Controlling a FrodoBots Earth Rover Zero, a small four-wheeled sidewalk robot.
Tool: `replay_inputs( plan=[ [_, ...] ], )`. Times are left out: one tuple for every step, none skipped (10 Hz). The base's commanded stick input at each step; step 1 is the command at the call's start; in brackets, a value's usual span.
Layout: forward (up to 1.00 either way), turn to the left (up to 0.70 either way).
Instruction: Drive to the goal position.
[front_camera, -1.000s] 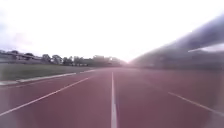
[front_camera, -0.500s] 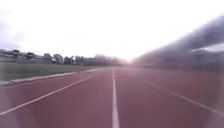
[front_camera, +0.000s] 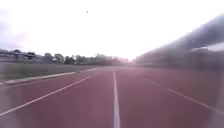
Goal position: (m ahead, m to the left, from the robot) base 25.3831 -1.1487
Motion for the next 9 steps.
replay_inputs(
  plan=[
    [0.7, 0.0],
    [0.7, 0.0],
    [0.7, 0.0],
    [0.7, 0.0],
    [0.7, 0.0],
    [0.7, 0.0],
    [0.7, 0.0],
    [0.7, 0.0],
    [0.7, 0.0]
  ],
)
